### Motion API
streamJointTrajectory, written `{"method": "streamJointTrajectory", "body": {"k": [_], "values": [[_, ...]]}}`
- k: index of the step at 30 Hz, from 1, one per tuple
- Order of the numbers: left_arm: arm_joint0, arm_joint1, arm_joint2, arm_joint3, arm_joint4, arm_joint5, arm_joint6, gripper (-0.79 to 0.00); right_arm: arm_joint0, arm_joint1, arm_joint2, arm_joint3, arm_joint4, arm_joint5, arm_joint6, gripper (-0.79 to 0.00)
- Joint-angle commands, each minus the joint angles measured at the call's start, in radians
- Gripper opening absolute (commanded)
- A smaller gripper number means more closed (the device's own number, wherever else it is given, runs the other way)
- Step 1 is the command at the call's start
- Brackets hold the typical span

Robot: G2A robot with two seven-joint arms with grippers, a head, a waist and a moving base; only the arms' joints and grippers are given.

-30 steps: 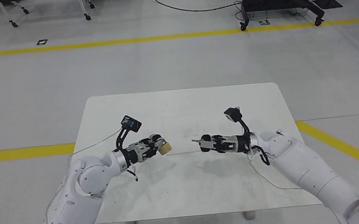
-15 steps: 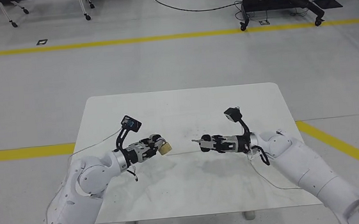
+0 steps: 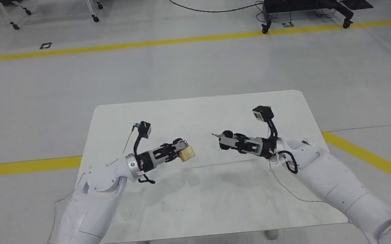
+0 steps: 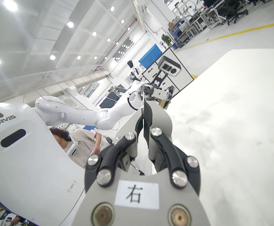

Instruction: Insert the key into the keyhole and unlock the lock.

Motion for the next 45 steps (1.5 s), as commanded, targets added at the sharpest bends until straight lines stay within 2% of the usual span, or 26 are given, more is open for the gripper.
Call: {"method": "streamJointTrajectory", "body": {"k": [1,6,10,15,20,25,41,45], "values": [[-0.044,-0.012,0.041,0.054,-0.079,0.024,-0.055,-0.785,-0.005,-0.003,0.011,-0.007,-0.002,0.0,-0.01,-0.785],[-0.13,-0.052,0.129,0.156,-0.236,0.099,-0.114,-0.785,-0.015,-0.014,0.044,-0.009,-0.033,0.0,-0.054,-0.785],[-0.188,-0.089,0.172,0.254,-0.439,0.223,-0.133,-0.785,-0.021,-0.03,0.055,-0.014,-0.082,0.0,-0.107,-0.785],[-0.269,-0.136,0.225,0.379,-0.57,0.342,-0.075,-0.785,-0.054,-0.038,0.11,-0.048,-0.121,0.0,-0.161,-0.785],[-0.333,-0.179,0.286,0.444,-0.576,0.349,-0.006,-0.785,-0.094,-0.041,0.174,-0.07,-0.213,0.0,-0.214,-0.785],[-0.369,-0.216,0.304,0.492,-0.634,0.328,0.044,-0.785,-0.13,-0.044,0.215,-0.088,-0.267,0.0,-0.256,-0.785],[-0.369,-0.216,0.304,0.492,-0.634,0.328,0.044,-0.785,-0.138,-0.045,0.216,-0.089,-0.265,0.0,-0.257,-0.785],[-0.321,-0.218,0.308,0.425,-0.598,0.285,0.1,-0.785,-0.181,-0.04,0.253,-0.138,-0.304,0.051,-0.302,-0.785]]}}
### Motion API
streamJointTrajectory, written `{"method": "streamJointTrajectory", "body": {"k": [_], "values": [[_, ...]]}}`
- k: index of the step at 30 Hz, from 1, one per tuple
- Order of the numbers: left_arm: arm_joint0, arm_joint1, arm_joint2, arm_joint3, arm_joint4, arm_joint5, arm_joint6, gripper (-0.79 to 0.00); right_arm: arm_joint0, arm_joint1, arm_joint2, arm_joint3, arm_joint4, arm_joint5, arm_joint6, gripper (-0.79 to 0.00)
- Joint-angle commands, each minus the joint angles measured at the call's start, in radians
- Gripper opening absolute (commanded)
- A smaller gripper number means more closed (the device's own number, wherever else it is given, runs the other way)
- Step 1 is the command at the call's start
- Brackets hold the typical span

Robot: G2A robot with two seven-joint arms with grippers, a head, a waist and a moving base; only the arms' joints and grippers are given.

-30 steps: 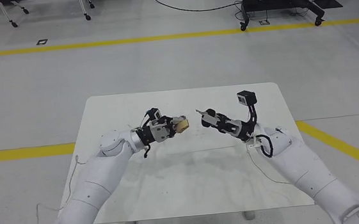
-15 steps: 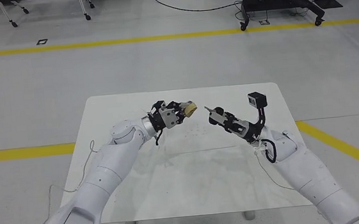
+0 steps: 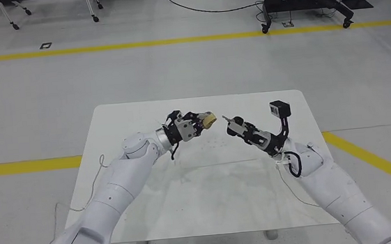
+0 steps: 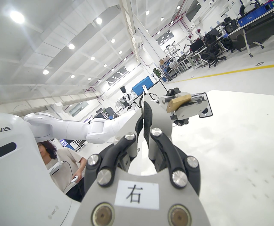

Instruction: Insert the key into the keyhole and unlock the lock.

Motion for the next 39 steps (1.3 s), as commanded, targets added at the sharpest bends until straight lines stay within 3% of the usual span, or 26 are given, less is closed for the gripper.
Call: {"method": "streamJointTrajectory", "body": {"k": [1,10,16,30,39], "values": [[0.016,-0.002,0.004,-0.029,0.026,-0.018,0.043,-0.785,-0.036,0.006,0.03,-0.033,-0.032,0.04,-0.023,-0.785],[-0.007,-0.041,0.062,-0.078,0.138,-0.026,0.257,-0.785,-0.326,0.064,0.223,-0.348,-0.004,0.412,0.056,-0.785],[-0.028,-0.068,0.088,-0.07,0.186,-0.042,0.325,-0.785,-0.432,0.077,0.296,-0.46,0.027,0.485,0.074,-0.785],[-0.01,-0.08,0.071,-0.061,0.26,-0.056,0.283,-0.785,-0.347,0.061,0.241,-0.373,0.141,0.646,0.168,-0.785],[0.013,-0.081,0.051,-0.097,0.293,-0.044,0.274,-0.785,-0.333,0.052,0.231,-0.349,0.149,0.644,0.159,-0.785]]}}
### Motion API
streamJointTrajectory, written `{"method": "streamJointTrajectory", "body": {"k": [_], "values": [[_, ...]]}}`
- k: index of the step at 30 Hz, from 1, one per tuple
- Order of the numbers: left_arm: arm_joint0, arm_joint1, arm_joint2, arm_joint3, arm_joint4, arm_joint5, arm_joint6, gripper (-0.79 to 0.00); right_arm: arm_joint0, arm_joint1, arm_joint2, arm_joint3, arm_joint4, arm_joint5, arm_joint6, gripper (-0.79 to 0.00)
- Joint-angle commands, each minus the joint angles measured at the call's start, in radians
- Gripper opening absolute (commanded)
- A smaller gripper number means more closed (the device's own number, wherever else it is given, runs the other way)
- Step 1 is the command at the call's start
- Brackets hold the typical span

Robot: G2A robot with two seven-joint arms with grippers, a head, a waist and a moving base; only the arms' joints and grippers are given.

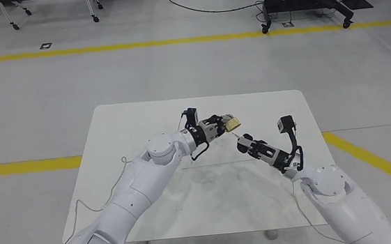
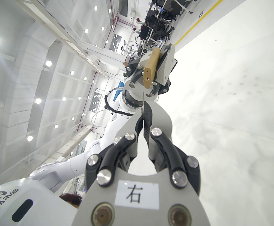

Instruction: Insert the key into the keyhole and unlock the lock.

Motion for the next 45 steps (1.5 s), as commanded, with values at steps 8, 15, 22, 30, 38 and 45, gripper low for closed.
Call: {"method": "streamJointTrajectory", "body": {"k": [8,15,22,30,38,45], "values": [[0.023,0.001,-0.026,-0.022,0.03,0.006,-0.003,-0.785,-0.008,-0.005,0.016,0.004,-0.009,-0.004,-0.033,-0.785],[0.049,0.007,-0.05,-0.05,0.061,0.017,-0.001,-0.785,-0.008,-0.009,0.013,0.003,-0.009,0.001,-0.026,-0.785],[0.065,0.011,-0.075,-0.074,0.079,0.028,-0.003,-0.785,0.001,-0.014,0.008,0.012,-0.013,0.003,-0.021,-0.785],[0.074,0.012,-0.095,-0.093,0.101,0.036,-0.006,-0.785,0.006,-0.019,0.011,0.02,-0.003,-0.004,-0.015,-0.785],[0.079,0.011,-0.1,-0.101,0.14,0.04,-0.001,-0.785,0.019,-0.026,0.003,0.035,0.001,0.003,-0.01,-0.785],[0.086,0.01,-0.1,-0.11,0.198,0.022,0.023,-0.785,0.024,-0.03,-0.005,0.034,-0.014,0.006,-0.005,-0.785]]}}
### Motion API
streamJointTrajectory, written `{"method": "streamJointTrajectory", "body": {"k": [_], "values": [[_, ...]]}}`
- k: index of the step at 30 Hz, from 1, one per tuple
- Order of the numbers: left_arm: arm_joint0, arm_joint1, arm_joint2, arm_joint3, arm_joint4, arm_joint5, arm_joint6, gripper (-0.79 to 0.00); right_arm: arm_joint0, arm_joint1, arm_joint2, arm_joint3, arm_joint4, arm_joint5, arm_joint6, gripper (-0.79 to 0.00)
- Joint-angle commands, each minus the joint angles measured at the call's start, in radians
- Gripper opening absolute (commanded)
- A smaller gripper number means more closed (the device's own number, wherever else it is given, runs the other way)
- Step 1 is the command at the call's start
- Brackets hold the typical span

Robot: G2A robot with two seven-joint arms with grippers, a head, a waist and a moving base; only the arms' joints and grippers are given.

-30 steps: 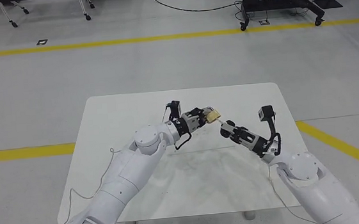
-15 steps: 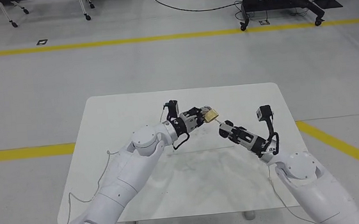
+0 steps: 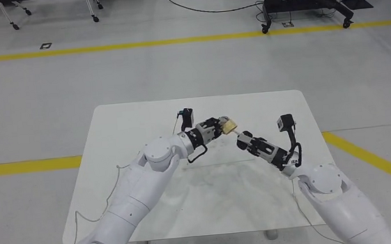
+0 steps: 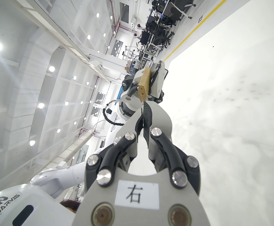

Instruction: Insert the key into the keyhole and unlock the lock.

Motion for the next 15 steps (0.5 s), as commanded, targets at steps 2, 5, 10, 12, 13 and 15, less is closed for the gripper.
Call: {"method": "streamJointTrajectory", "body": {"k": [2,5,10,12,13,15], "values": [[0.003,-0.002,0.003,-0.001,0.017,-0.002,0.009,-0.785,-0.004,-0.002,-0.005,-0.011,-0.012,-0.002,0.001,-0.785],[0.005,-0.004,0.0,0.001,0.02,-0.006,0.011,-0.785,-0.01,-0.003,-0.006,-0.022,-0.026,0.0,0.0,-0.785],[0.007,-0.006,-0.007,0.008,0.021,-0.008,-0.002,-0.785,-0.014,-0.004,-0.008,-0.031,-0.045,0.012,-0.003,-0.785],[0.007,-0.006,-0.008,0.007,0.031,-0.012,-0.003,-0.785,-0.015,-0.005,-0.006,-0.033,-0.054,0.013,-0.009,-0.785],[0.007,-0.005,-0.009,0.006,0.043,-0.018,0.0,-0.785,-0.015,-0.005,-0.005,-0.034,-0.057,0.013,-0.015,-0.785],[0.011,-0.005,-0.01,0.001,0.057,-0.026,0.006,-0.785,-0.017,-0.006,-0.004,-0.034,-0.062,0.014,-0.022,-0.785]]}}
